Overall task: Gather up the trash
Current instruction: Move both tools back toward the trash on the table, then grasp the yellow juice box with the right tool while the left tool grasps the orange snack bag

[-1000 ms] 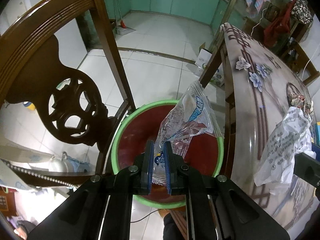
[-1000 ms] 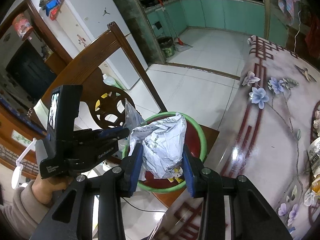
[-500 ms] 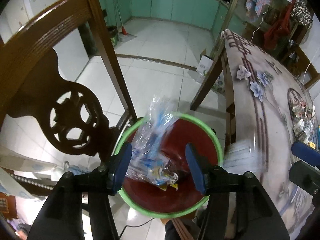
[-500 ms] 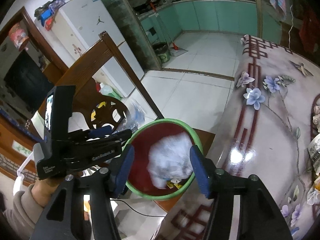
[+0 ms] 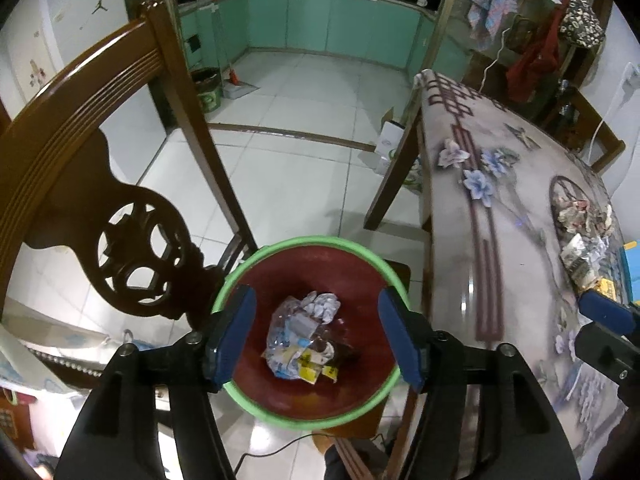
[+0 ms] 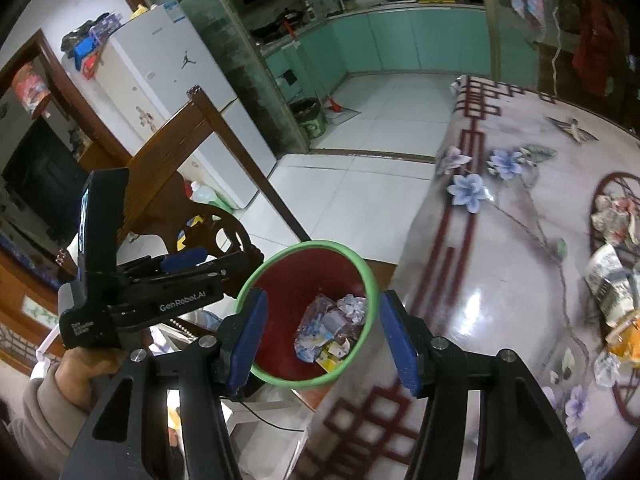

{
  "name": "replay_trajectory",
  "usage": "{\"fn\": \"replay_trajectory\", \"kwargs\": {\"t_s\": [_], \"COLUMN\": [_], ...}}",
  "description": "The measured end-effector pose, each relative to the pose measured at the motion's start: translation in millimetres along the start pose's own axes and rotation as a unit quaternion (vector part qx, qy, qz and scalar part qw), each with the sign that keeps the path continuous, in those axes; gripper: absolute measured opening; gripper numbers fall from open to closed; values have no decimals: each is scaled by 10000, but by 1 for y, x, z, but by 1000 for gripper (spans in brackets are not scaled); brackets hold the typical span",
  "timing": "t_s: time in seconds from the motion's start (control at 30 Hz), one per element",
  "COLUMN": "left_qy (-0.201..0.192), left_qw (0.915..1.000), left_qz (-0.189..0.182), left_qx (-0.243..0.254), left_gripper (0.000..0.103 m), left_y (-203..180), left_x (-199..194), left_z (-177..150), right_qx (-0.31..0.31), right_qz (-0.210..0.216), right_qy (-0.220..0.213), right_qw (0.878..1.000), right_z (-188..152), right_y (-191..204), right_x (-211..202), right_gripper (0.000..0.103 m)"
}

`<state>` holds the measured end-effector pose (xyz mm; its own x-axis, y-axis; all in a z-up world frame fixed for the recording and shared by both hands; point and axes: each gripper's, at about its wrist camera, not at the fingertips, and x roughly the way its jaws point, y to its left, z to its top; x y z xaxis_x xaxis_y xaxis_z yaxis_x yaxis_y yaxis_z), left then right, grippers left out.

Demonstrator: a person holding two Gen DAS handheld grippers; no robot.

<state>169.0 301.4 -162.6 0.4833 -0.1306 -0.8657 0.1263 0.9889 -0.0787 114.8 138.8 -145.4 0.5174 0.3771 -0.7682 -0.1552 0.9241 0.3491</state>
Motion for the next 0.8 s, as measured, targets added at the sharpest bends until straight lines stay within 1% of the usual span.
{"fn": "replay_trajectory", "kwargs": {"t_s": [0.07, 0.23, 0.37, 0.47, 0.5, 0.57, 0.63, 0.67, 0.7, 0.73, 0.77, 0.8], "left_qy": [-22, -23, 103, 165, 179, 201, 224, 247, 269, 285, 306, 322], "left_qw": [10000, 9994, 9978, 9962, 9957, 9947, 9940, 9934, 9927, 9921, 9912, 9906], "left_qz": [-62, -211, -382, -450, -483, -530, -545, -570, -609, -639, -654, -658], "left_qx": [48, 281, 523, 723, 764, 855, 925, 965, 1006, 1046, 1106, 1153], "left_gripper": [65, 68, 69, 69, 69, 71, 73, 74, 75, 75, 76, 77], "left_y": [-8, -38, -71, -99, -107, -128, -148, -162, -174, -184, -197, -209], "left_x": [-4, -8, -6, -6, -7, -9, -12, -13, -14, -15, -15, -16], "left_z": [-1, -8, -16, -22, -23, -28, -32, -35, -38, -41, -44, -46], "right_qx": [32, 22, -132, -494, -690, -960, -1446, -1635, -1976, -2224, -2550, -2759], "right_qz": [-58, -463, -966, -1459, -1675, -1889, -2131, -2197, -2294, -2319, -2285, -2218], "right_qy": [-40, -22, 100, 284, 391, 581, 940, 1062, 1267, 1433, 1700, 1869], "right_qw": [10000, 9989, 9952, 9877, 9827, 9756, 9617, 9559, 9446, 9361, 9241, 9164], "right_z": [-4, -22, -42, -57, -61, -65, -68, -68, -69, -69, -70, -69], "right_y": [-7, -34, -70, -108, -128, -157, -197, -209, -226, -239, -256, -267], "right_x": [-9, -34, -58, -79, -88, -98, -106, -106, -105, -105, -101, -97], "right_gripper": [57, 57, 57, 59, 60, 60, 60, 60, 60, 60, 60, 60]}}
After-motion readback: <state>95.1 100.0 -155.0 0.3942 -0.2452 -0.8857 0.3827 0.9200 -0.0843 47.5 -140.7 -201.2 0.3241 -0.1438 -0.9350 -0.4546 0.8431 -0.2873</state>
